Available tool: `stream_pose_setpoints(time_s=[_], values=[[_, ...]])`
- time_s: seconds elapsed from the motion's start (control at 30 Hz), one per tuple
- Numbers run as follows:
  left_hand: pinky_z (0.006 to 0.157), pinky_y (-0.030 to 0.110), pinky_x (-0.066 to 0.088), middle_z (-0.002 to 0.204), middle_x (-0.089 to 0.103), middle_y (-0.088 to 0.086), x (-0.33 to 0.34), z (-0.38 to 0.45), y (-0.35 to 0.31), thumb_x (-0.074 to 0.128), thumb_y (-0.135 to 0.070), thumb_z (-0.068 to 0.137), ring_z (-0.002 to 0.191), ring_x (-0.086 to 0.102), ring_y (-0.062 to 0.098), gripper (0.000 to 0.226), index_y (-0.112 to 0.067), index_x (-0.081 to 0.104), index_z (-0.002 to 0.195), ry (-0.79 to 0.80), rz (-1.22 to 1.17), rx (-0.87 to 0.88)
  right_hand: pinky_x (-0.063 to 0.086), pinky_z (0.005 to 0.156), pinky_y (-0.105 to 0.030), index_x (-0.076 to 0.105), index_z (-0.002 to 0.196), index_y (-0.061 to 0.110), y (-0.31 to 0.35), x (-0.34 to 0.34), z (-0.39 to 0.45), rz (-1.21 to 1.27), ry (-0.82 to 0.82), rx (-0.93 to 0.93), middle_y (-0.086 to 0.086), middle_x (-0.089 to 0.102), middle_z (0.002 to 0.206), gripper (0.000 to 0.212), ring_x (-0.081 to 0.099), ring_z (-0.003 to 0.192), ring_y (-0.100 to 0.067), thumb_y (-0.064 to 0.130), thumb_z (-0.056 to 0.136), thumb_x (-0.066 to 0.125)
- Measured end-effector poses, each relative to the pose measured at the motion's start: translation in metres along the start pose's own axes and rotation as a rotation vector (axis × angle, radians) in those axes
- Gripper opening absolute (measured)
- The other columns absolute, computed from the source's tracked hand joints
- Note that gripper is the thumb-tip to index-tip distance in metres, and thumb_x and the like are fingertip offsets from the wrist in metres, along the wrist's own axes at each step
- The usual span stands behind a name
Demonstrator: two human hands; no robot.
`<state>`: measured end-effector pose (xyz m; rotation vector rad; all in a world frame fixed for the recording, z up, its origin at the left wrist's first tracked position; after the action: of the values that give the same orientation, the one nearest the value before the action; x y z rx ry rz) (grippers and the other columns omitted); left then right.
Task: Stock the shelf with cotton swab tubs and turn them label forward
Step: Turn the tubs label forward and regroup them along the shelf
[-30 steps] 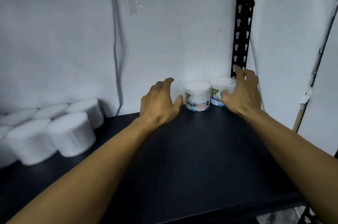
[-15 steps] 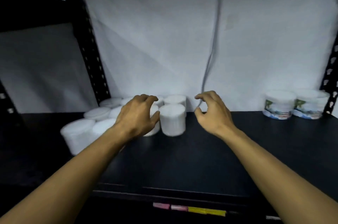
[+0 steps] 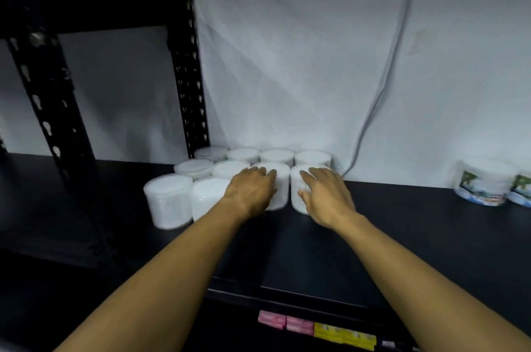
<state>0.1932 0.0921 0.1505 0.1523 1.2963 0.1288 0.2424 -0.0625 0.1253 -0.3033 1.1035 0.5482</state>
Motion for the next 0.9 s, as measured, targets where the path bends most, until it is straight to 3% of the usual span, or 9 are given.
stream_pose_setpoints(time_s=[0.1, 0.33, 0.63, 0.7, 0.8, 0.9], values=[[0.071, 0.035, 0.037, 0.112, 0.057, 0.01, 0.007, 0.0, -0.001, 0.04, -0.025, 0.1, 0.104, 0.052, 0.028, 0.022, -0.012, 0.049, 0.115, -0.069, -0.026, -0.01, 0.025, 0.11, -0.035, 0.047, 0.134, 0.016, 0.0, -0.001, -0.003, 0.015, -0.012, -0.015, -0.005, 0.05, 0.136, 0.042, 0.041, 0.127, -0.026, 0.035, 0.098, 0.041], [0.068, 0.036, 0.039, 0.104, 0.055, 0.008, 0.003, -0.024, -0.016, 0.039, -0.024, 0.099, 0.098, 0.051, 0.027, 0.019, -0.01, 0.052, 0.104, -0.113, -0.177, 0.053, 0.022, 0.109, -0.029, 0.045, 0.137, 0.018, -0.011, -0.031, -0.039, 0.08, 0.037, -0.028, -0.002, 0.045, 0.141, 0.042, 0.035, 0.132, -0.023, 0.034, 0.098, 0.044], [0.09, 0.041, 0.051, 0.115, 0.063, 0.012, -0.021, -0.076, -0.07, 0.043, -0.034, 0.092, 0.112, 0.058, 0.029, 0.042, -0.006, 0.065, 0.114, -0.206, -0.39, 0.285, 0.01, 0.107, -0.015, 0.039, 0.142, 0.031, -0.057, -0.077, -0.134, 0.119, 0.047, -0.043, 0.013, 0.032, 0.151, 0.048, 0.023, 0.14, -0.007, 0.038, 0.096, 0.049], [0.106, 0.03, 0.04, 0.131, 0.058, 0.009, -0.026, -0.083, -0.082, 0.051, -0.029, 0.095, 0.127, 0.05, 0.022, 0.038, -0.01, 0.062, 0.126, -0.202, -0.448, 0.293, 0.01, 0.107, -0.013, 0.043, 0.14, 0.032, -0.07, -0.086, -0.152, 0.121, 0.035, -0.061, 0.015, 0.036, 0.149, 0.047, 0.027, 0.138, -0.007, 0.036, 0.094, 0.053], [0.109, 0.012, 0.021, 0.142, 0.051, 0.002, -0.026, -0.088, -0.093, 0.058, -0.028, 0.094, 0.136, 0.039, 0.01, 0.042, -0.015, 0.057, 0.134, -0.219, -0.512, 0.342, 0.028, 0.112, -0.026, 0.05, 0.135, 0.034, -0.089, -0.095, -0.174, 0.151, 0.025, -0.081, 0.016, 0.043, 0.143, 0.046, 0.033, 0.135, -0.006, 0.035, 0.09, 0.06], [0.112, 0.021, 0.03, 0.141, 0.052, -0.001, -0.026, -0.092, -0.101, 0.061, -0.033, 0.089, 0.134, 0.041, 0.006, 0.043, -0.019, 0.061, 0.13, -0.209, -0.591, 0.357, 0.027, 0.109, -0.023, 0.052, 0.133, 0.035, -0.104, -0.103, -0.19, 0.172, 0.021, -0.095, 0.022, 0.045, 0.139, 0.045, 0.032, 0.132, 0.001, 0.036, 0.088, 0.06]])
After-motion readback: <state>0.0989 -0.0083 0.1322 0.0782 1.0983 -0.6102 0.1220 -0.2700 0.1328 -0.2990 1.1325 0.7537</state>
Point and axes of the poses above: each hand's wrist, its own z-axis towards the middle knuckle, its own x-axis out of the palm, y = z × x, the point moved 2 cm from there along z, towards the middle knuckle
